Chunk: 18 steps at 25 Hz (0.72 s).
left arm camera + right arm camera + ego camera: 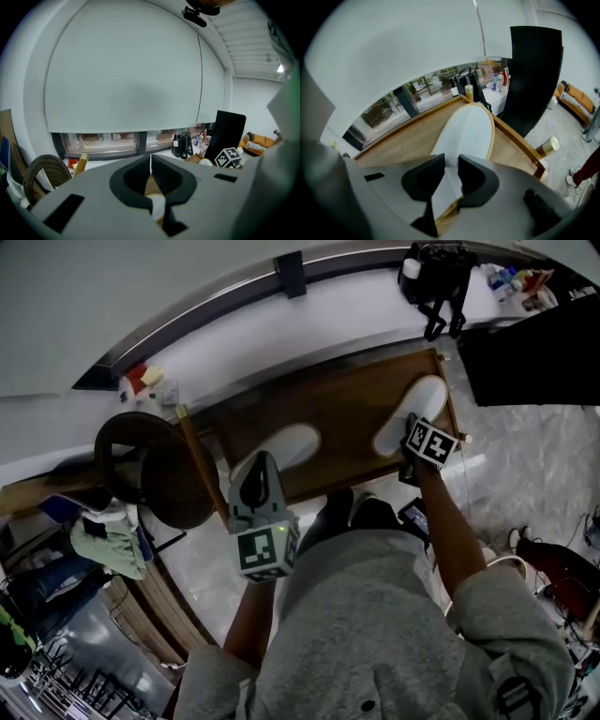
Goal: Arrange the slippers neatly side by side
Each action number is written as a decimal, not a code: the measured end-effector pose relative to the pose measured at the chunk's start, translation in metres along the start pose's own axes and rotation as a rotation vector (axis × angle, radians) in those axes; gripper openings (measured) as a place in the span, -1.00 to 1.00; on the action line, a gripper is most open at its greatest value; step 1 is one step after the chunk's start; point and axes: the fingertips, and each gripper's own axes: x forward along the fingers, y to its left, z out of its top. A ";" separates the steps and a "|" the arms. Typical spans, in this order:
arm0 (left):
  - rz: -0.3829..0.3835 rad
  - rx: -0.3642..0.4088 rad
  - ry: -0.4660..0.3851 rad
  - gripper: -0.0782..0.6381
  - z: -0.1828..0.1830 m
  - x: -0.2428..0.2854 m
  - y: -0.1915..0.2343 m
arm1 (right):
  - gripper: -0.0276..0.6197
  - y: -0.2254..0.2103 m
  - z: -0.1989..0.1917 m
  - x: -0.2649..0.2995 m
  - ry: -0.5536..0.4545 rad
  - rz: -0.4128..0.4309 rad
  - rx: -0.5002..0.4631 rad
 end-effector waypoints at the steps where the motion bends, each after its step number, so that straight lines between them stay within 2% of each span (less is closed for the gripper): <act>1: 0.001 -0.001 -0.001 -0.72 0.000 0.000 0.001 | -0.66 0.000 0.000 0.001 0.003 -0.006 -0.006; 3: 0.000 0.000 -0.003 -0.73 0.000 0.000 0.003 | -0.78 0.001 0.001 0.000 -0.002 -0.015 -0.028; 9: -0.009 -0.003 -0.009 -0.73 0.000 0.005 0.002 | -0.80 0.015 0.015 -0.009 -0.020 0.025 -0.104; 12: -0.023 -0.009 -0.018 -0.73 -0.001 0.008 0.001 | -0.80 0.031 0.017 -0.018 -0.016 0.073 -0.147; 18: -0.066 -0.057 -0.023 -0.72 0.014 0.010 -0.004 | -0.80 0.072 0.005 -0.035 0.041 0.201 -0.303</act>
